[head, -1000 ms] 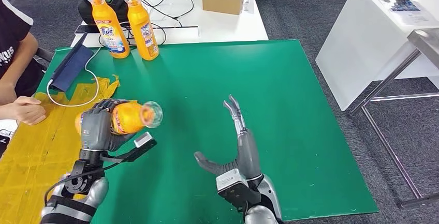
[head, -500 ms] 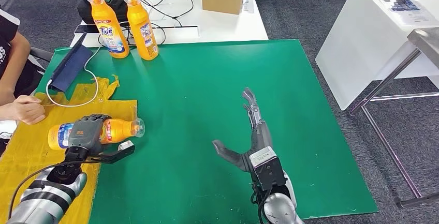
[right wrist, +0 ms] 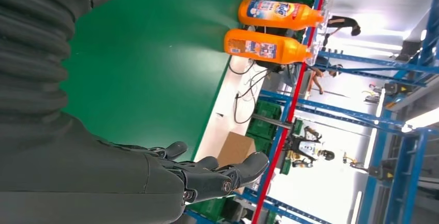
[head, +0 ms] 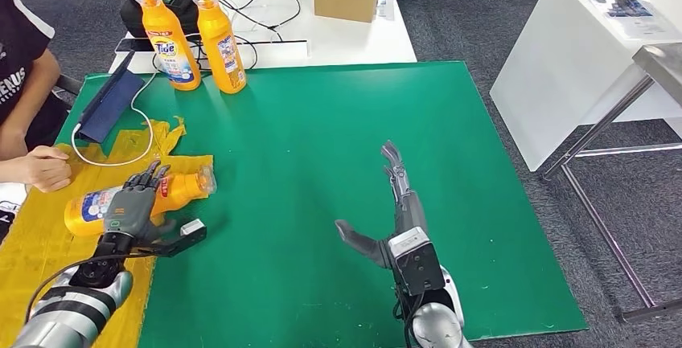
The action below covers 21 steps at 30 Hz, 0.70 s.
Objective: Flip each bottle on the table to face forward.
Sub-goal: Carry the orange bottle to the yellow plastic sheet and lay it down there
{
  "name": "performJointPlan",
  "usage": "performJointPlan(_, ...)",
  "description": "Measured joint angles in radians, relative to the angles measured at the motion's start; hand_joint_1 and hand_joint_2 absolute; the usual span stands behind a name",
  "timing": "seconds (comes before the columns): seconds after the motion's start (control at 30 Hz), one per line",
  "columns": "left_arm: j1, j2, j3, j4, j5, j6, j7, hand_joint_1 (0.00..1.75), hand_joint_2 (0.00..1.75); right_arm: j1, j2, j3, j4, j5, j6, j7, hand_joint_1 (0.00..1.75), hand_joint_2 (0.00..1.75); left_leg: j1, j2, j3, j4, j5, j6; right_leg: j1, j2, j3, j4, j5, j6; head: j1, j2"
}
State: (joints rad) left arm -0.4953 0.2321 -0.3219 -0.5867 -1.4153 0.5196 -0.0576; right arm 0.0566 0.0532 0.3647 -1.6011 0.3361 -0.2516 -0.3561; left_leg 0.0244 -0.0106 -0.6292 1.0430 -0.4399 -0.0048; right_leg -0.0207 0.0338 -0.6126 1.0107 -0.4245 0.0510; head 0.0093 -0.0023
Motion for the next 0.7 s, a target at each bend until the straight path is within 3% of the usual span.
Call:
performJointPlan(0.23, 0.093, -0.005, 0.003, -0.148, 0.106, -0.006, -0.104, 0.0, 1.75, 0.011, -0.001, -0.017, 0.0, 0.004, 0.002, 0.0, 0.0, 1.75, 0.0, 0.0, 0.0, 0.0, 0.0, 0.0, 0.0, 0.0, 0.0, 0.0, 0.0, 0.0, 0.0, 0.0)
performJointPlan(0.37, 0.18, -0.017, 0.006, -0.313, 0.202, 0.088, -0.178, 0.0, 1.75, 0.025, -0.001, -0.024, -0.005, 0.02, -0.002, 0.001, 0.0, 1.75, 0.0, 0.0, 0.0, 0.0, 0.0, 0.0, 0.0, 0.0, 0.0, 0.0, 0.0, 0.0, 0.0, 0.0)
performJointPlan(0.5, 0.25, -0.027, 0.011, -0.46, 0.22, 0.104, -0.187, 0.0, 1.75, 0.037, -0.001, -0.03, -0.013, 0.025, -0.003, 0.0, 0.0, 1.75, 0.0, 0.0, 0.0, 0.0, -0.001, 0.0, 0.0, 0.0, 0.0, 0.0, 0.0, 0.0, 0.0, 0.0)
performJointPlan(0.7, 0.286, -0.029, 0.023, -0.55, 0.22, 0.102, -0.186, 0.0, 1.75, 0.041, -0.001, -0.035, -0.016, 0.026, -0.003, 0.0, 0.0, 1.75, 0.0, 0.0, 0.0, 0.0, 0.0, 0.0, 0.0, 0.0, 0.0, 0.0, 0.0, 0.0, 0.0, 0.0)
